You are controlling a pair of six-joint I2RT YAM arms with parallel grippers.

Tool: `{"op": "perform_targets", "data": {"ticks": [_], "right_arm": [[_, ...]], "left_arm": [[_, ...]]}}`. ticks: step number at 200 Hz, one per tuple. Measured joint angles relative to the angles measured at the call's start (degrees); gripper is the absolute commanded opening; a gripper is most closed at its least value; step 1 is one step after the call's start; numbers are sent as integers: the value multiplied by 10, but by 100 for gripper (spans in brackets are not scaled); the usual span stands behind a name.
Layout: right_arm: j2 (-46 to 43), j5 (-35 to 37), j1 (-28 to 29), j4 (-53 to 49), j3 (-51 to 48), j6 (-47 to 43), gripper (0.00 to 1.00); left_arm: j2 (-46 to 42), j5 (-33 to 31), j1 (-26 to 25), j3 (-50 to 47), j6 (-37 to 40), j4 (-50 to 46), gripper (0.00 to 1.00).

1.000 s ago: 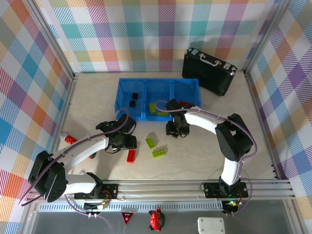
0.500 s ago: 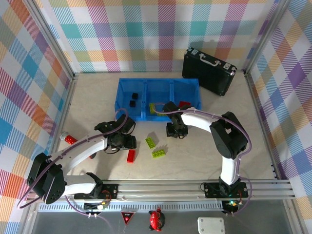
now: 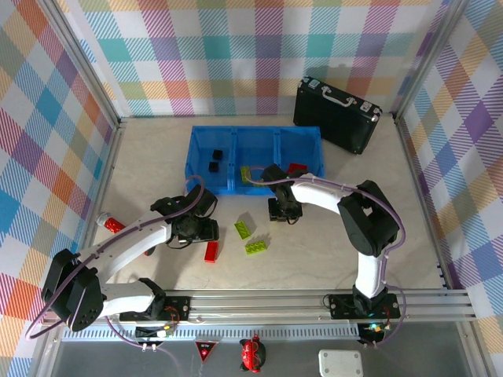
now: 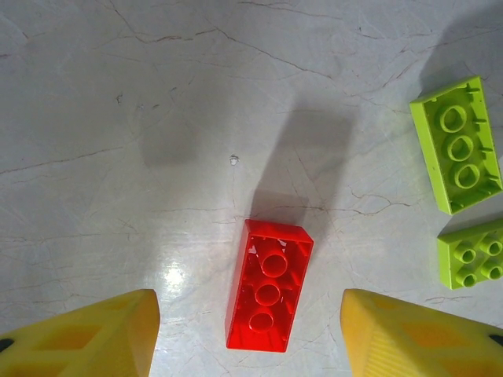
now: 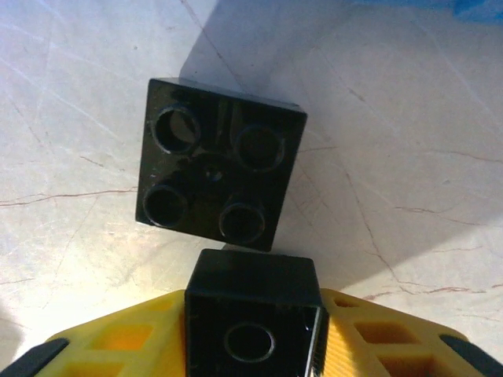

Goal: Sort the legos into containers by color
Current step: Pick up the lego from the center of the table, then place the lego in the container.

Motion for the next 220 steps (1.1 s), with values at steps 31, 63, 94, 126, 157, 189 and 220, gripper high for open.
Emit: {"op": "perform_targets", "data": {"ticks": [31, 63, 94, 126, 157, 189, 220], "right_arm": [[-5, 0, 5, -4, 0, 0, 40], [-14, 1, 17, -19, 10, -1, 39], [-15, 4, 36, -37, 45, -2, 39], [-15, 4, 64, -59, 103, -2, 39], [-5, 4, 90, -71, 170, -2, 39], [33, 4, 107, -79, 242, -4, 38], [89, 4, 114, -85, 320, -15, 38]], "left_arm": [[0, -9, 0, 1, 0, -1, 62], [8, -10, 4, 18, 6, -6, 62], [22, 0, 32, 50, 28, -10, 62], [26, 26, 96, 72, 62, -14, 62], [26, 62, 197, 82, 107, -14, 62], [26, 88, 281, 97, 155, -26, 62], [26, 102, 329, 108, 194, -26, 61]]}}
